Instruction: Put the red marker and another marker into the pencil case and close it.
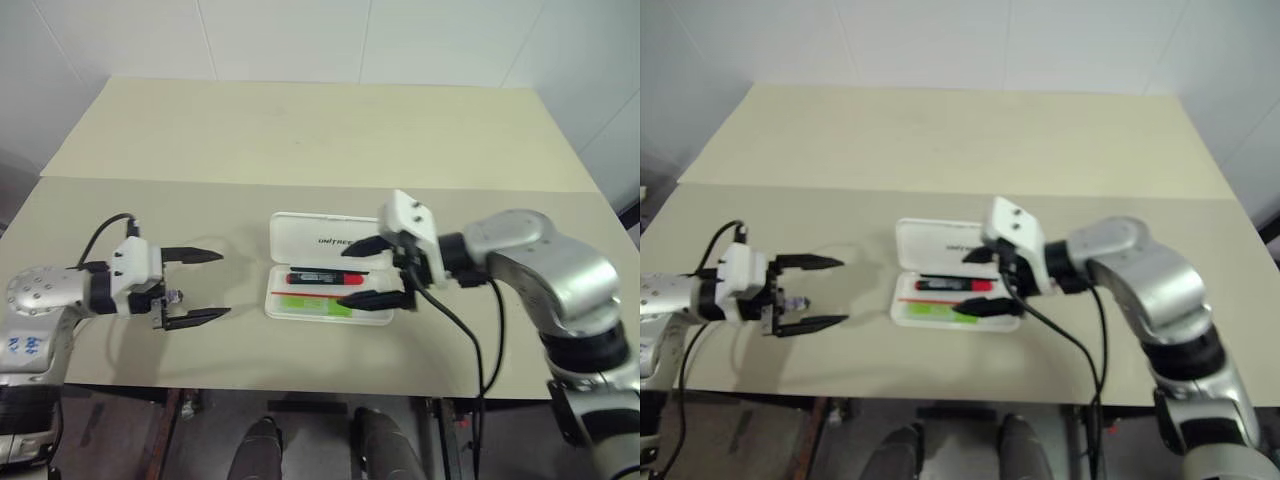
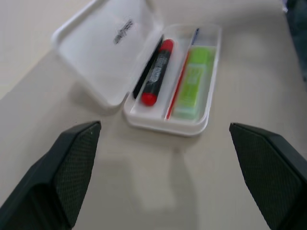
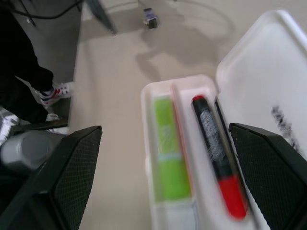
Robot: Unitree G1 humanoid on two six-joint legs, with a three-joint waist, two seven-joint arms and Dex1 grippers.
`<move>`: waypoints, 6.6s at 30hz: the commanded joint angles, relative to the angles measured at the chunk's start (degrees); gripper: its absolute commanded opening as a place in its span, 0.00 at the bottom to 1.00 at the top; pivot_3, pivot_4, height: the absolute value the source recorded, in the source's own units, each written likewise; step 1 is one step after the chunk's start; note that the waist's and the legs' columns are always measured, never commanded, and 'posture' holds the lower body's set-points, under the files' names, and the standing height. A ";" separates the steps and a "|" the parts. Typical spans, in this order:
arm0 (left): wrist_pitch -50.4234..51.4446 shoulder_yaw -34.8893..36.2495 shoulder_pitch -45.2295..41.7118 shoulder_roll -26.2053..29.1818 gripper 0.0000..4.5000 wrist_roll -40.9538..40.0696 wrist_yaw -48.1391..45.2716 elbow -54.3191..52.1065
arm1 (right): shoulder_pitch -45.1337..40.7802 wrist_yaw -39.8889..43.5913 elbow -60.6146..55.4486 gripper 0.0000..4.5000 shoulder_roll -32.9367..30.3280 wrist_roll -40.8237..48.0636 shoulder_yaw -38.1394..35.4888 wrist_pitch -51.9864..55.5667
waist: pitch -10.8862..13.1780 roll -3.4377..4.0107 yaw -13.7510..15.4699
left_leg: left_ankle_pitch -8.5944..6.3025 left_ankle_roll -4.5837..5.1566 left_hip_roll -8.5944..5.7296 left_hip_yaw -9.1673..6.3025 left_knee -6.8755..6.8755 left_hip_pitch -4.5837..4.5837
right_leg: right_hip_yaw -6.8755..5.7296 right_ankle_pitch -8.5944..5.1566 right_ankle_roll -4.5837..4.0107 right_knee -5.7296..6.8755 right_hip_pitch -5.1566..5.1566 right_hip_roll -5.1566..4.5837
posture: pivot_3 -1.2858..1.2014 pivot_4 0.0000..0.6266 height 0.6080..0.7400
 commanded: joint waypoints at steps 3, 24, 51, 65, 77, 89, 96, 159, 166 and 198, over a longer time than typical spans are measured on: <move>-0.02 8.80 5.67 1.92 1.00 -1.11 2.79 -3.54 | 2.13 -1.92 -5.42 0.99 -2.22 10.70 -12.82 1.54 | 0.00 -0.01 -0.31 | 0.00 0.00 0.02 0.02 0.01 0.05 | 0.00 0.00 -0.02 0.00 0.02 0.01 | 0.52 0.24 1.00; -12.52 2.85 -5.34 6.52 1.00 7.90 -5.41 30.35 | 4.67 -13.14 -6.17 0.99 -6.83 12.17 -14.01 -4.28 | -0.01 -0.02 0.02 | -0.01 -0.01 0.04 0.06 -0.01 0.02 | 0.00 -0.38 -0.78 -0.12 0.03 0.01 | 0.52 0.24 1.00; -19.62 -5.08 -17.11 5.36 0.35 12.23 -11.41 46.74 | 7.66 -21.23 -9.45 1.00 -9.89 18.96 -16.38 -4.57 | -0.01 -0.03 0.03 | -0.04 0.01 0.06 0.06 -0.07 0.02 | -0.01 -0.04 -0.11 -0.03 -0.02 0.02 | 0.52 0.24 1.00; -16.88 -3.51 -14.42 2.86 0.04 9.34 -9.34 38.03 | 7.51 -21.32 -9.15 1.00 -9.66 18.82 -14.87 -5.69 | -0.01 -0.03 0.05 | -0.03 0.02 0.06 0.05 -0.06 0.02 | -0.01 -0.03 -0.09 0.00 -0.02 0.02 | 0.52 0.24 1.00; -6.39 -2.01 -9.03 2.63 0.04 3.18 -7.53 17.09 | 9.92 -20.96 -9.26 1.00 -10.14 17.34 -13.74 -7.09 | -0.01 -0.03 0.00 | -0.04 0.02 0.06 0.05 -0.06 0.01 | -0.01 -0.04 -0.10 -0.02 -0.02 0.02 | 0.52 0.24 1.00; 2.05 -10.57 -13.29 -5.57 0.04 3.37 -3.10 4.79 | 19.21 -20.58 -11.26 1.00 -12.61 16.48 -18.10 -9.97 | -0.01 -0.05 0.22 | -0.04 0.03 0.04 0.02 0.00 -0.03 | -0.01 0.01 -0.02 -0.16 0.07 0.02 | 0.52 0.24 1.00; 2.29 -14.57 -16.30 -9.16 0.04 4.43 -3.66 6.54 | 26.12 -22.49 -14.67 1.00 -13.70 16.19 -21.69 -10.64 | -0.01 -0.05 0.15 | -0.04 0.04 0.04 0.02 0.05 0.02 | -0.01 0.01 -0.02 -0.13 0.09 0.04 | 0.52 0.24 1.00; 7.17 -35.18 -28.36 -30.78 0.04 17.47 5.21 7.80 | 34.80 -37.39 -23.54 1.00 -12.53 23.87 -26.97 -10.49 | -0.02 -0.08 1.69 | -0.04 0.04 -0.01 -0.01 0.14 -0.05 | 0.00 0.06 0.07 -0.43 0.24 0.03 | 0.52 0.24 1.00; 6.48 -36.07 -29.19 -32.20 0.04 18.45 5.53 10.46 | 34.16 -37.87 -23.65 1.00 -12.52 24.14 -26.70 -10.44 | -0.02 -0.08 1.69 | -0.04 0.04 -0.01 -0.01 0.14 -0.05 | 0.00 0.06 0.06 -0.43 0.24 0.03 | 0.52 0.24 1.00; 10.85 -24.59 -27.35 -25.57 0.74 8.62 1.74 2.01 | 31.15 -37.81 -21.03 1.00 -10.51 24.10 -24.32 -13.24 | -0.02 -0.07 1.57 | -0.03 0.05 -0.01 -0.02 0.14 -0.06 | 0.00 0.06 0.06 -0.43 0.24 0.03 | 0.52 0.24 1.00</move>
